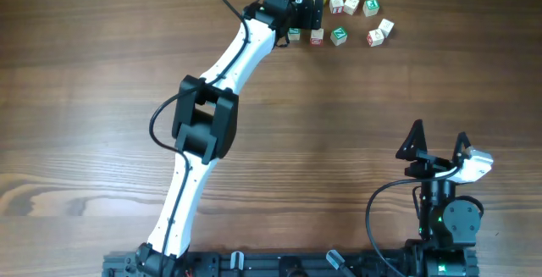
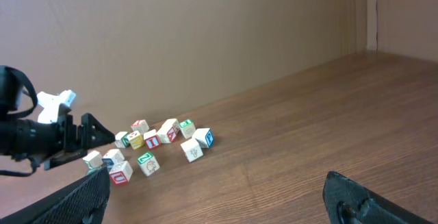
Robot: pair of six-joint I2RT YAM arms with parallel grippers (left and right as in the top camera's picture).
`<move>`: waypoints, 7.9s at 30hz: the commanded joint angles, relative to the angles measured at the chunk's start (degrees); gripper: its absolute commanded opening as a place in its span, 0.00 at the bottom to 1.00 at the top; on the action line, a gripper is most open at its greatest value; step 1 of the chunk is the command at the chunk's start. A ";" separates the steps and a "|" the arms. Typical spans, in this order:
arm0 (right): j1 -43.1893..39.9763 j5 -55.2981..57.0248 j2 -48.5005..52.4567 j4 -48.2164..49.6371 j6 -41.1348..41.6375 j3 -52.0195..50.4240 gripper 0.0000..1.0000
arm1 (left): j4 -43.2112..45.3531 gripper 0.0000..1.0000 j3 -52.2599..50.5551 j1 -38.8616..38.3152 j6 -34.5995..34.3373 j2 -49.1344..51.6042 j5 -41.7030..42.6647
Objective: Form a horizontal line
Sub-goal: 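Lower the left gripper onto the baseball block and close, then carry the baseball block down-left and set it on the table, then open the left gripper and retract the left arm to the side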
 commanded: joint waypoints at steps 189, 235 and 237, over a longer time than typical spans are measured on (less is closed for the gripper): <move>-0.48 -0.94 -0.04 0.26 -0.48 -0.04 1.00 | -20.50 0.80 -40.57 -7.76 -19.76 -35.17 -19.04; -0.48 -0.94 -0.04 0.26 -0.48 -0.04 1.00 | -47.01 1.00 -40.57 1.46 -20.00 -68.35 -31.41; -0.48 -0.94 -0.04 0.26 -0.46 -0.04 1.00 | -48.39 1.00 -40.57 5.60 -19.98 -68.35 -28.28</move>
